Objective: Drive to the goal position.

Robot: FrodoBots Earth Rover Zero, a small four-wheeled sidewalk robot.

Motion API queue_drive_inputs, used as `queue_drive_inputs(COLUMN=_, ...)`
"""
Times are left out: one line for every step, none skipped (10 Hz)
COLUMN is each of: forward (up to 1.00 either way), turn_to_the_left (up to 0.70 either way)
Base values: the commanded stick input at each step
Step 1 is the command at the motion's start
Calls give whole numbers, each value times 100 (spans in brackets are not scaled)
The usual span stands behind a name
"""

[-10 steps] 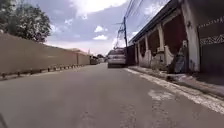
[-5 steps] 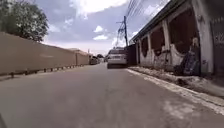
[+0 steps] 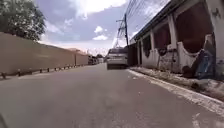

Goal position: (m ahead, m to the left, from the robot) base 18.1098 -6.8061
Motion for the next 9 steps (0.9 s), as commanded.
queue_drive_inputs(forward=100, turn_to_the_left=41)
queue_drive_inputs(forward=100, turn_to_the_left=41)
queue_drive_inputs(forward=100, turn_to_the_left=35)
queue_drive_inputs(forward=100, turn_to_the_left=23)
queue_drive_inputs(forward=100, turn_to_the_left=12)
queue_drive_inputs(forward=100, turn_to_the_left=1)
queue_drive_inputs(forward=100, turn_to_the_left=1)
queue_drive_inputs(forward=100, turn_to_the_left=1)
queue_drive_inputs(forward=100, turn_to_the_left=1)
